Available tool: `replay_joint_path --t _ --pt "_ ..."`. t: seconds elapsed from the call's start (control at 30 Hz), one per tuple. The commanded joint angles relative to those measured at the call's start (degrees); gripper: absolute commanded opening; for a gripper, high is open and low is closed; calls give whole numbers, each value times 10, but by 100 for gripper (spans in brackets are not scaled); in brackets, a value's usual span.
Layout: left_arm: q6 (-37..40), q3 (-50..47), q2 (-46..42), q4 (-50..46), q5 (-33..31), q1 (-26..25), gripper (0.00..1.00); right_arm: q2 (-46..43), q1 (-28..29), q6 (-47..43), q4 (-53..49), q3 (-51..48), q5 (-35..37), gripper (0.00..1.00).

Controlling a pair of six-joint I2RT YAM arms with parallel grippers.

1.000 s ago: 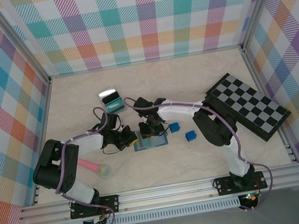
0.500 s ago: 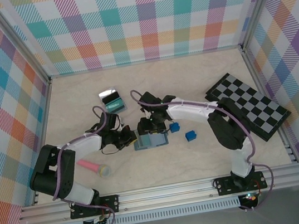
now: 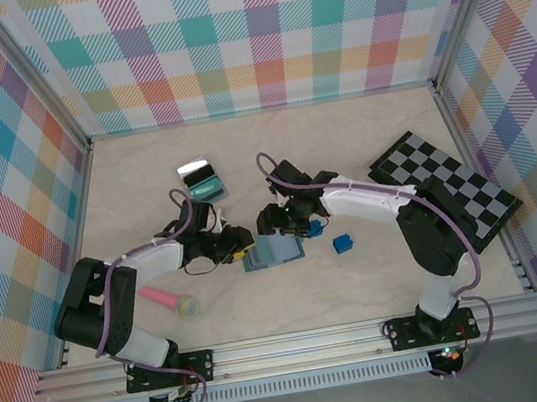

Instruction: Take the credit cards out of the card holder

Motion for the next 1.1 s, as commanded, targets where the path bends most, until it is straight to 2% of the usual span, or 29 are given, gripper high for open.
replay_joint_path --t 0.0,0.17,0.3,0.43,0.57,0.73,0.83,0.9,1.0,1.07 --pt "-18 3 15 48 44 -7 38 -29 -7 14 18 -5 -6 59" --pt "-24 8 21 55 47 -8 35 -35 -9 17 16 -13 7 58" --pt "-14 19 30 31 28 -15 25 -39 -11 19 8 -18 21 58" --pt "36 46 25 -58 -15 -16 9 -43 -12 17 -1 -17 31 57" --pt "89 84 11 -179 -79 -15 0 -48 -13 14 -8 -18 39 57" --pt "126 113 -18 -270 -148 -15 0 -47 -14 14 -6 -18 40 57" --pt "128 120 -34 -290 -167 -16 0 -45 -14 14 -6 -17 40 57" --pt "118 118 -30 -276 -149 -16 7 -42 -14 14 -6 -15 40 57" --pt "82 104 -14 -216 -95 -15 27 -42 -15 14 -4 -16 38 57" --pt "54 91 -3 -165 -59 -16 35 -44 -15 14 -5 -18 40 57"
